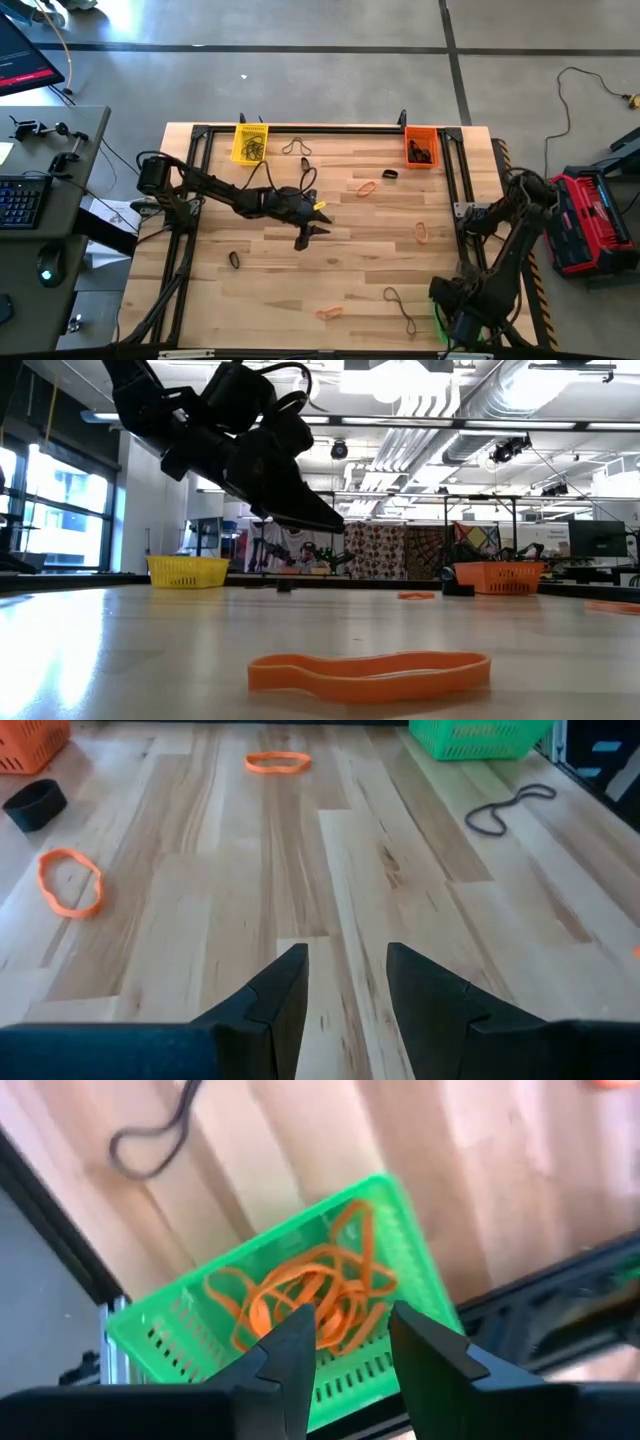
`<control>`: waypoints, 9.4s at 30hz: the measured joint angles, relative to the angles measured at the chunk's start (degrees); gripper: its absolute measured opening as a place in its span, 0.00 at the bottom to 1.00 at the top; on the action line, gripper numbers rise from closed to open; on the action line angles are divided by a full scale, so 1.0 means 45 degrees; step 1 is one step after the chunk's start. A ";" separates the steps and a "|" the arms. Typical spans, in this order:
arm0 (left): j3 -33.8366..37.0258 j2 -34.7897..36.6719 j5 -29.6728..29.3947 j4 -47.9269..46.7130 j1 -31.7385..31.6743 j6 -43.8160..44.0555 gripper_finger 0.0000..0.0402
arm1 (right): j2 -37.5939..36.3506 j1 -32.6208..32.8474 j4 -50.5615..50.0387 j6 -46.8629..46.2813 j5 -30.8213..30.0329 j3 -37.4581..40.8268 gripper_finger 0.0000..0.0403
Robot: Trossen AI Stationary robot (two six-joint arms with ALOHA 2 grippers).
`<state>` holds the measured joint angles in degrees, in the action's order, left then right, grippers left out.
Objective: Sort rubber bands into baskets
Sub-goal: Put the black rubber band into the orange bin
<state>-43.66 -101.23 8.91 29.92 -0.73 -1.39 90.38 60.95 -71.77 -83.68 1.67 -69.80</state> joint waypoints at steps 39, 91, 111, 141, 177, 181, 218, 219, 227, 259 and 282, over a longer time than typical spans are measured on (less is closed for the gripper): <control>-0.0005 0.2861 -0.1203 -0.6652 -0.5529 0.0871 0.36 | -0.3137 -1.2802 1.5403 1.6847 -0.3211 0.6895 0.00; -0.0899 -0.0104 -0.1314 -0.3490 -0.3736 0.0164 0.02 | -0.2950 -1.3202 1.8230 1.7405 -0.4482 0.7388 0.00; -0.0884 0.0452 0.2302 -0.1970 -0.0435 -0.0950 0.00 | -0.0800 -1.2672 2.1007 1.9511 -0.4254 0.7383 0.03; -0.0889 0.0442 0.4249 0.1067 -0.0539 0.2509 0.00 | -0.0810 -1.0833 2.3769 2.2631 -0.5138 0.7359 0.37; -0.0889 0.0442 0.3515 0.1388 -0.0597 0.3156 0.40 | -0.0810 -1.0778 2.4223 2.3475 -0.5755 0.7354 0.00; -0.0889 0.0442 0.3502 0.0969 -0.0606 0.2855 0.46 | -0.0810 -1.0778 2.4107 2.3538 -0.5812 0.7354 0.00; -0.0884 0.1462 0.1883 0.0658 -0.1116 0.0210 0.49 | -0.2278 -1.0275 1.7725 1.8301 -0.9616 0.7359 0.00; -0.0884 0.1462 0.1883 0.0658 -0.1093 0.0172 0.49 | -0.2536 -1.0464 1.7376 1.8178 -0.9614 0.7359 0.00; -0.0884 0.1462 0.1883 0.0761 -0.1070 0.0152 0.49 | -0.5021 -1.2650 1.3529 1.6321 -0.9618 0.7359 0.00; -0.0166 0.1870 0.0571 0.1207 -0.2013 -0.0596 0.24 | -0.4260 -2.4528 1.0818 1.1490 -0.6534 0.7359 0.00; 0.0996 0.1880 0.0572 0.2858 -0.2166 -0.0164 0.21 | -0.1838 -2.4990 1.0160 1.0284 -0.7256 0.6091 0.02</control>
<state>-39.18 -92.77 11.49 42.78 -10.48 -2.13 82.11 -51.51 -26.05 -37.40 -30.98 -42.39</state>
